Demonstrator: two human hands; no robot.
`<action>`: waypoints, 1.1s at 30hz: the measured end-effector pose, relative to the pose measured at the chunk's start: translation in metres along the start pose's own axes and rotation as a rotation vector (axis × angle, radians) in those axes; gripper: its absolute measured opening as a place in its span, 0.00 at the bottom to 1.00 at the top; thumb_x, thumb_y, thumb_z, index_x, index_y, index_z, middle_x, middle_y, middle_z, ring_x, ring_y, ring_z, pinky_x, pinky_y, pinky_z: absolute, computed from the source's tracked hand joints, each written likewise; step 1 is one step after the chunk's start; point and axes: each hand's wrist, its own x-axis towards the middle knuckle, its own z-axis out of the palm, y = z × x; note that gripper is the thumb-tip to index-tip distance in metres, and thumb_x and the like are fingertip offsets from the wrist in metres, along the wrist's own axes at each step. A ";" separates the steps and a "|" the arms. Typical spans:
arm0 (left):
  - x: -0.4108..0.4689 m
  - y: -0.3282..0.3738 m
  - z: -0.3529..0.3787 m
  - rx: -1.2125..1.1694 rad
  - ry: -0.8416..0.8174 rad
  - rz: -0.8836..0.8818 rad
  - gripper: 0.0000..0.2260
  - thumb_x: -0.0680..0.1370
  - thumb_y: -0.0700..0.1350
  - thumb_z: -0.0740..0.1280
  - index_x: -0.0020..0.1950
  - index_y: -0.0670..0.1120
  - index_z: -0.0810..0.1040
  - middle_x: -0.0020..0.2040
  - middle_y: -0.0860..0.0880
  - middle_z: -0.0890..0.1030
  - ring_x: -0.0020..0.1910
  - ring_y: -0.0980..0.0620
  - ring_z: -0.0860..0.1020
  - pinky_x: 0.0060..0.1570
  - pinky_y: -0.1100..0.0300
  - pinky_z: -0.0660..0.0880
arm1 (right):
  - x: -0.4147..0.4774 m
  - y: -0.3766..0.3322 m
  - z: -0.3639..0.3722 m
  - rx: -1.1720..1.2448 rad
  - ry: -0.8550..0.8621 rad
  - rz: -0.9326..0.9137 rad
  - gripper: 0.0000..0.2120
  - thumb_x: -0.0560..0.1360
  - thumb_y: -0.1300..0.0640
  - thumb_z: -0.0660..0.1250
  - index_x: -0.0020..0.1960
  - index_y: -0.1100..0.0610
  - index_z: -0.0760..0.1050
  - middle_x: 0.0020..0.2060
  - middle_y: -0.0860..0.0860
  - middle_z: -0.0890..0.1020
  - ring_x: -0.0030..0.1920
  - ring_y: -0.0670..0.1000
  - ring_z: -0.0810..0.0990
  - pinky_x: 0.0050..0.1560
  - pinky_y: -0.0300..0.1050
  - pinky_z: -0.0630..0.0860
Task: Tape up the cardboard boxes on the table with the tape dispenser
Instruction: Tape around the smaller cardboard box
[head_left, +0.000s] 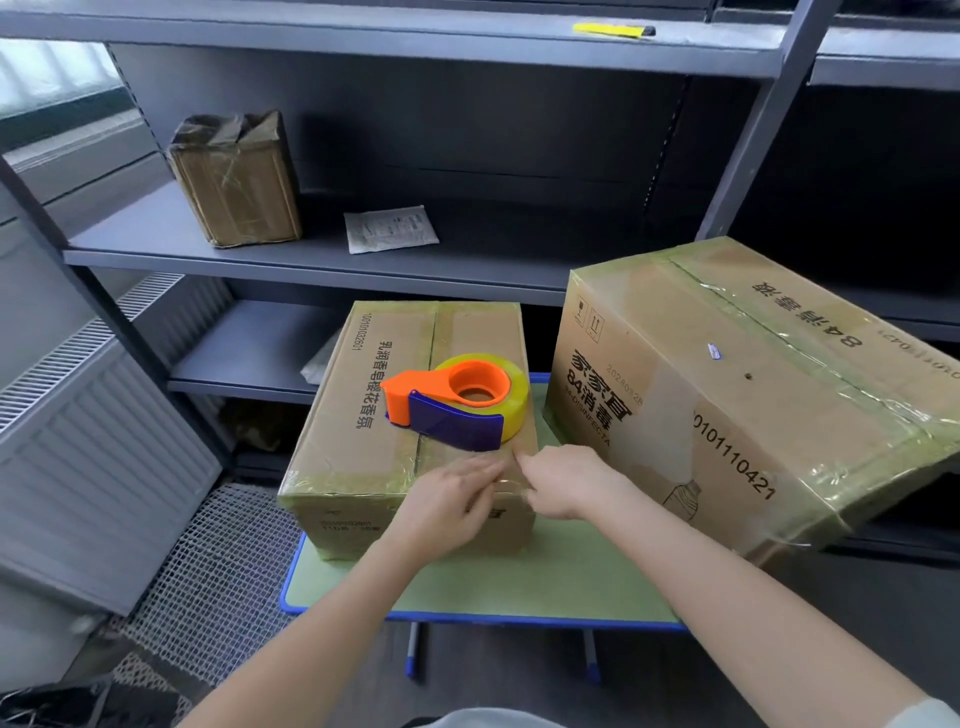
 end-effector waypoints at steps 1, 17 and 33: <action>-0.005 -0.006 -0.008 0.009 0.057 -0.053 0.21 0.76 0.49 0.55 0.62 0.44 0.79 0.60 0.49 0.80 0.60 0.51 0.78 0.61 0.59 0.72 | -0.002 -0.008 -0.004 -0.071 0.085 0.006 0.17 0.80 0.50 0.56 0.63 0.58 0.70 0.55 0.56 0.78 0.54 0.58 0.77 0.43 0.47 0.69; -0.020 -0.069 -0.077 -0.097 0.006 -0.527 0.18 0.81 0.44 0.59 0.71 0.47 0.69 0.64 0.50 0.76 0.60 0.51 0.75 0.59 0.59 0.71 | 0.070 -0.061 -0.025 0.195 0.438 0.163 0.19 0.77 0.52 0.65 0.64 0.59 0.67 0.61 0.54 0.77 0.62 0.55 0.73 0.66 0.49 0.63; 0.070 0.017 -0.077 -0.300 0.356 -0.208 0.27 0.78 0.37 0.62 0.75 0.43 0.57 0.70 0.46 0.69 0.67 0.51 0.68 0.64 0.65 0.62 | -0.009 0.000 -0.095 0.132 0.737 0.262 0.15 0.77 0.51 0.64 0.59 0.57 0.69 0.56 0.53 0.78 0.57 0.54 0.75 0.56 0.45 0.66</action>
